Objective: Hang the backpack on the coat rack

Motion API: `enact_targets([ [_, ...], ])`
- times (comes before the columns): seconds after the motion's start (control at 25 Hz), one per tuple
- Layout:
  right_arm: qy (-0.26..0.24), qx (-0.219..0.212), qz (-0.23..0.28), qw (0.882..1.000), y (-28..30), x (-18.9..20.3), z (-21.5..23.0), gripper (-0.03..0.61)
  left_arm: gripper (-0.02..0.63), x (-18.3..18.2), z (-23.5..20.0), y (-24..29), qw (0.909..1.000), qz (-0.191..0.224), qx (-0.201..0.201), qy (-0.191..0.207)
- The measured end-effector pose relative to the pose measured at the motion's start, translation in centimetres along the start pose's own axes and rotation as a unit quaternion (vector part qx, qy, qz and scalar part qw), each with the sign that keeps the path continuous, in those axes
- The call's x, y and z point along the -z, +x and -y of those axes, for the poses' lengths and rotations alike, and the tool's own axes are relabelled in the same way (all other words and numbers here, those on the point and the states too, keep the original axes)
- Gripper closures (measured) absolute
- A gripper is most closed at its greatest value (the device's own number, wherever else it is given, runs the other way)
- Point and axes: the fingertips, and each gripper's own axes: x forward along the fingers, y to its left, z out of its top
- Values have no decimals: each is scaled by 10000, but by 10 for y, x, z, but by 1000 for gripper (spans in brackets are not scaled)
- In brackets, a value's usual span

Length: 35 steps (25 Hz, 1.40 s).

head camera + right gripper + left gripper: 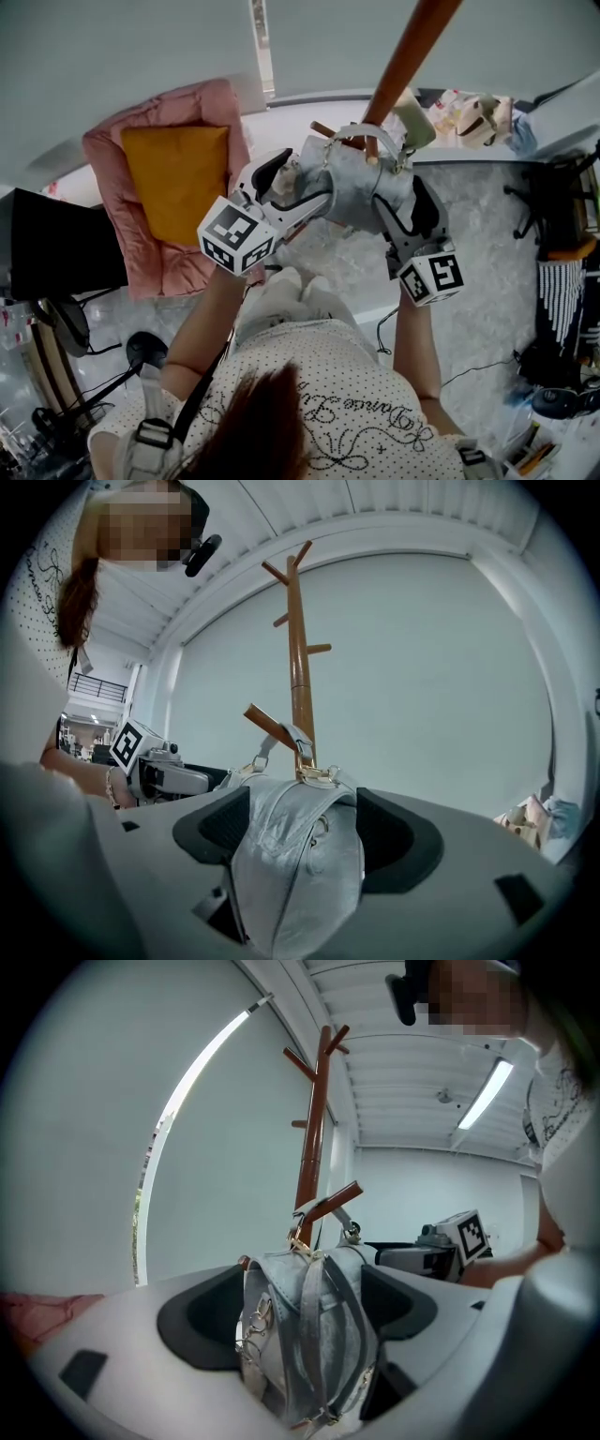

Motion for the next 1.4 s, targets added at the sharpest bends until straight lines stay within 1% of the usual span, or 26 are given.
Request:
enact_targets([
  [0.12, -19, 21, 211, 9998, -4, -17, 0, 218, 240, -9, 1, -3, 9999, 116, 22, 2],
  [0.24, -143, 9, 412, 9990, -8, -36, -4, 229, 293, -21, 5, -6, 9997, 235, 100, 55],
  [0.4, -187, -97, 531, 9984, -10, -51, -11, 266, 398, -34, 5, -11, 9991, 370, -26, 198],
  [0.56, -160, -136, 502, 9985, -9, -57, -17, 346, 443, -42, 0, -15, 9984, 481, -214, 196],
  [0.72, -247, 59, 538, 9982, -12, -62, -18, 438, 511, -49, -7, -22, 9968, 577, -506, 204],
  [0.88, -245, 356, 663, 9969, -18, -68, -10, 520, 579, -54, -19, -29, 9941, 634, -856, 211],
  [1.0, -244, 493, 689, 9961, -20, -69, -5, 563, 592, -54, -26, -32, 9926, 590, -1028, 270],
  [1.16, -231, 569, 678, 9958, -21, -68, -1, 568, 606, -55, -31, -35, 9910, 618, -1154, 283],
  [1.4, -282, 689, 738, 9945, -24, -72, 2, 568, 609, -58, -32, -37, 9904, 674, -1166, 301],
])
